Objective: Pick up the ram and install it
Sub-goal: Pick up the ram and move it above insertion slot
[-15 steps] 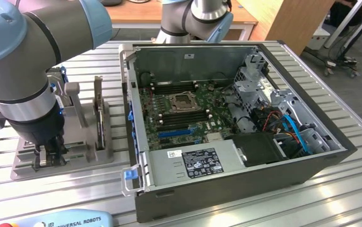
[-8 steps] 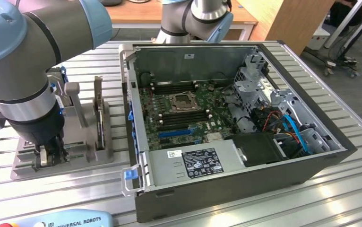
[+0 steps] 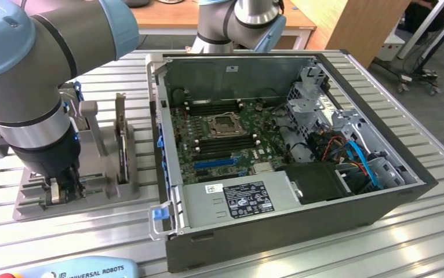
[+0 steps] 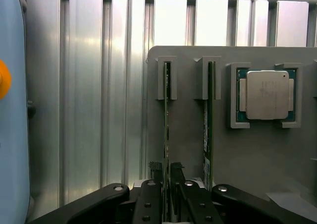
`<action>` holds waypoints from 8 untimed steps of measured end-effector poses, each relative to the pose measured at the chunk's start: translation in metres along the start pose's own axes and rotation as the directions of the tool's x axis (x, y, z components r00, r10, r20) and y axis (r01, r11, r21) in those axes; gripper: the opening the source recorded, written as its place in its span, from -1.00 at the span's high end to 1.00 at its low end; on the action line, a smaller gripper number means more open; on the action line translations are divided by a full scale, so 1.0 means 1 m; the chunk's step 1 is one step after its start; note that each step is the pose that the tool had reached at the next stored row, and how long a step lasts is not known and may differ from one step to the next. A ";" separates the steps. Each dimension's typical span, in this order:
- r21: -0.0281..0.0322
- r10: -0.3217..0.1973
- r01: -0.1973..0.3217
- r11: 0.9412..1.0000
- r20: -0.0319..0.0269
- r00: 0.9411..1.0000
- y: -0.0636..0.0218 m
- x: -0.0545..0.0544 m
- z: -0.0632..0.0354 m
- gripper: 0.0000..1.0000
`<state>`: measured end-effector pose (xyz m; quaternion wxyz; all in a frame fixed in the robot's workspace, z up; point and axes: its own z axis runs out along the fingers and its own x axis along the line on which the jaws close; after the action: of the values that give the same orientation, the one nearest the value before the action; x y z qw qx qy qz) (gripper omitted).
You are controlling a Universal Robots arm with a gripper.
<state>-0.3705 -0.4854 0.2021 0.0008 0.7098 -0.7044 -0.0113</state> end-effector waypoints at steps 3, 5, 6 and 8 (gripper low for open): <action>0.000 0.000 0.000 1.000 0.000 1.000 -0.0001 0.000 0.0000 0.58; 0.000 0.000 0.000 1.000 0.000 1.000 -0.0001 0.000 0.0000 0.58; 0.000 0.000 0.000 1.000 0.000 1.000 -0.0001 0.000 0.0000 0.58; 0.000 0.000 0.000 1.000 0.000 1.000 -0.0001 0.000 0.0000 0.58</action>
<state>-0.3704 -0.4851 0.2022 0.0009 0.7098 -0.7043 -0.0113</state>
